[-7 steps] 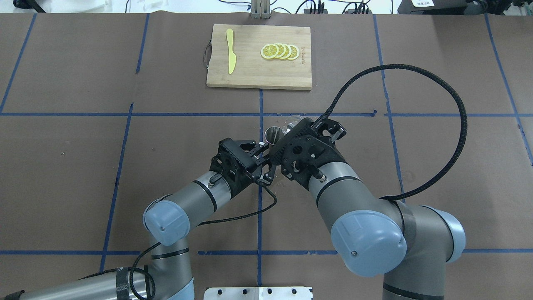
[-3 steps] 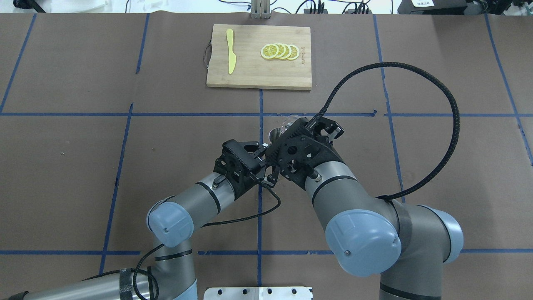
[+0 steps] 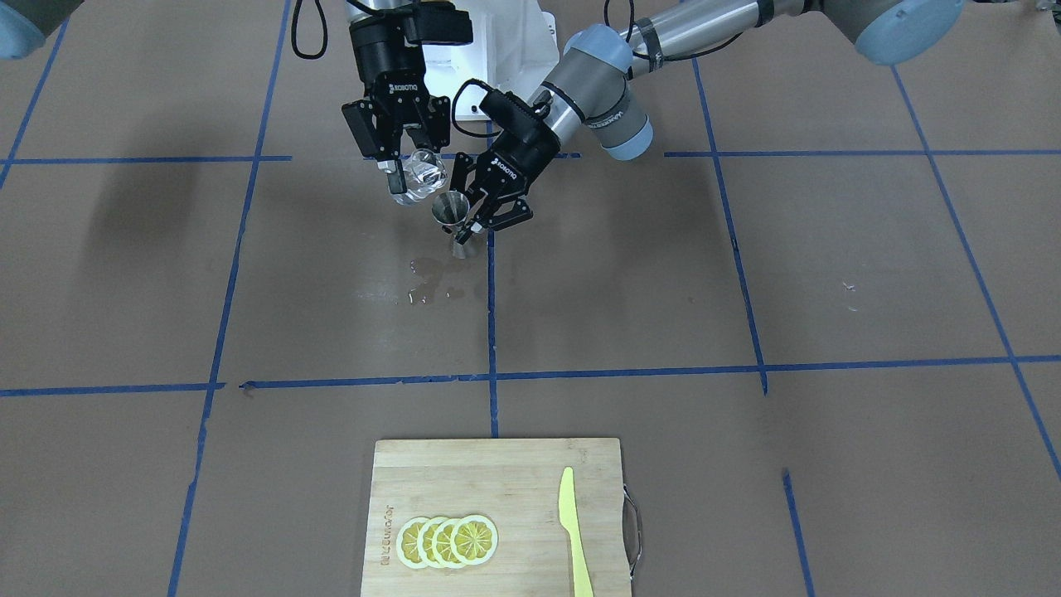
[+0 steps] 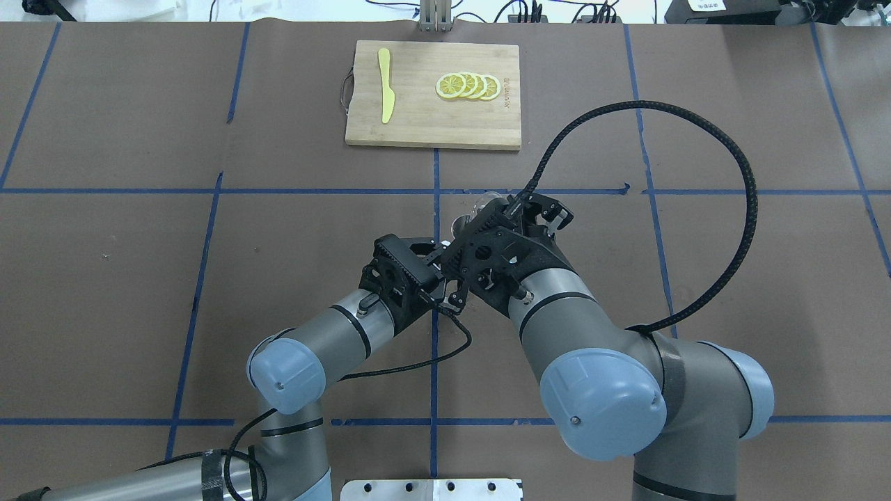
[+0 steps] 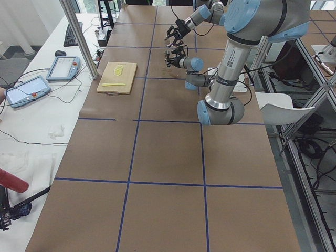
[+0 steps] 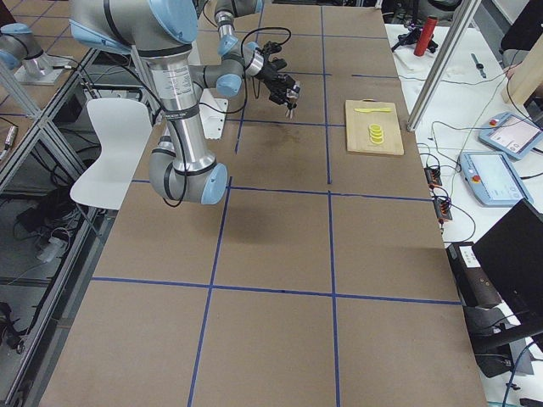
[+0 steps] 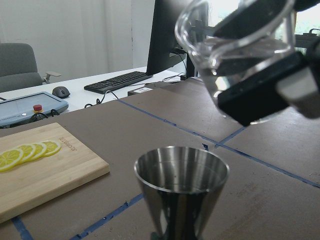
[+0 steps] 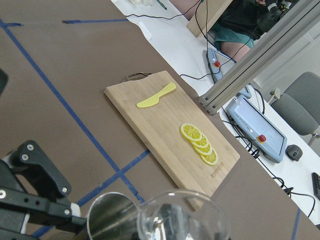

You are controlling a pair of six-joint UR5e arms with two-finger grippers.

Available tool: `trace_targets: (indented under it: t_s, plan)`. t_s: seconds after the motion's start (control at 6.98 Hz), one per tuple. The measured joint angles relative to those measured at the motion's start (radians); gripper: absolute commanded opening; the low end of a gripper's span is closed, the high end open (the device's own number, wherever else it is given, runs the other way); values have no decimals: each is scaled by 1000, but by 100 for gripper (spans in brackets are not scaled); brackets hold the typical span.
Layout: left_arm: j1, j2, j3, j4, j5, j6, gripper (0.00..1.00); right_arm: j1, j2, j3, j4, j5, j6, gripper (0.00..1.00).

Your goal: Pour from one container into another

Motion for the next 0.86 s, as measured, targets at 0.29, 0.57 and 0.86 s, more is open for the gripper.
trace_targets:
  t_s: [0.29,0.57,0.86]
  plan:
    - [0,0,-1,0,0,0,0,1,6,2,-26,-1,-22,22]
    - [0,0,-2,0,0,0,0,2,8,3,-38,-3,-45,22]
    - [0,-1,-3,0,0,0,0,3,9,4,-43,-4,-62,22]
